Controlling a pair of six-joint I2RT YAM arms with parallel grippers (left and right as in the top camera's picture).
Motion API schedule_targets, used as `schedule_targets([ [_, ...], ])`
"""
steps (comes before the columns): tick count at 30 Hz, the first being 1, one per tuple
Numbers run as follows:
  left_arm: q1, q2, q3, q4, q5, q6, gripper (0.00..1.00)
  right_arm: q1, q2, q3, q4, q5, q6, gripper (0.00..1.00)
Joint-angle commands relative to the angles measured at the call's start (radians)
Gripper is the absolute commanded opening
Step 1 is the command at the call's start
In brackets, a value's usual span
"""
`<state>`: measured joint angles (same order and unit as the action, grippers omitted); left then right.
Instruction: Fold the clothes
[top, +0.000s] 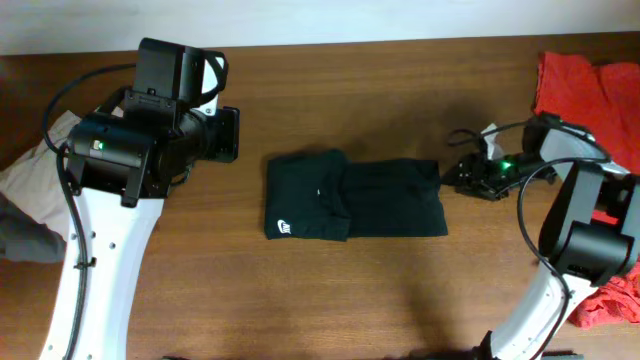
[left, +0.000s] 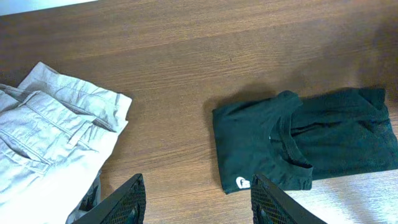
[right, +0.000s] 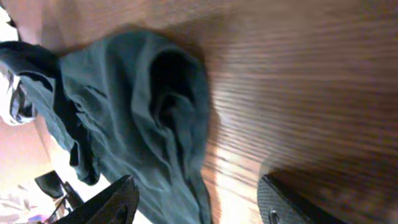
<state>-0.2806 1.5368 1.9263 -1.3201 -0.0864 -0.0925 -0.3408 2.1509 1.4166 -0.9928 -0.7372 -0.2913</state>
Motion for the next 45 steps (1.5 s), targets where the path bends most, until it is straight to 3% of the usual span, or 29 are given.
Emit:
schedule_targets([
  [1,0.005,-0.017,0.015,0.002,-0.016,0.020,0.54,0.047,0.016,-0.053,0.024,0.006,-0.003,0.67],
  [7,0.005,-0.017,0.015,0.001,-0.016,0.019,0.54,0.095,0.016,-0.115,0.079,0.000,0.013,0.65],
  [13,0.005,-0.017,0.015,-0.001,-0.015,0.019,0.54,0.105,0.016,-0.138,0.109,-0.050,0.011,0.54],
  [17,0.005,-0.017,0.015,-0.002,-0.015,0.020,0.54,0.101,0.015,-0.122,0.122,-0.049,0.012,0.43],
  [22,0.005,-0.017,0.015,-0.002,-0.016,0.032,0.54,0.098,-0.002,-0.073,0.100,0.000,0.050,0.15],
  [27,0.005,-0.030,0.016,-0.001,-0.051,0.038,0.54,0.101,-0.029,0.013,0.009,0.082,0.075,0.04],
  [34,0.005,-0.089,0.016,0.002,-0.166,0.038,0.55,0.179,-0.072,0.138,-0.137,0.236,0.152,0.04],
  [36,0.005,-0.109,0.016,0.002,-0.191,0.038,0.59,0.216,-0.079,0.167,-0.170,0.293,0.179,0.04],
  [45,0.033,-0.168,0.016,-0.002,-0.203,0.038,0.62,0.419,-0.079,0.356,-0.350,0.592,0.322,0.04],
])
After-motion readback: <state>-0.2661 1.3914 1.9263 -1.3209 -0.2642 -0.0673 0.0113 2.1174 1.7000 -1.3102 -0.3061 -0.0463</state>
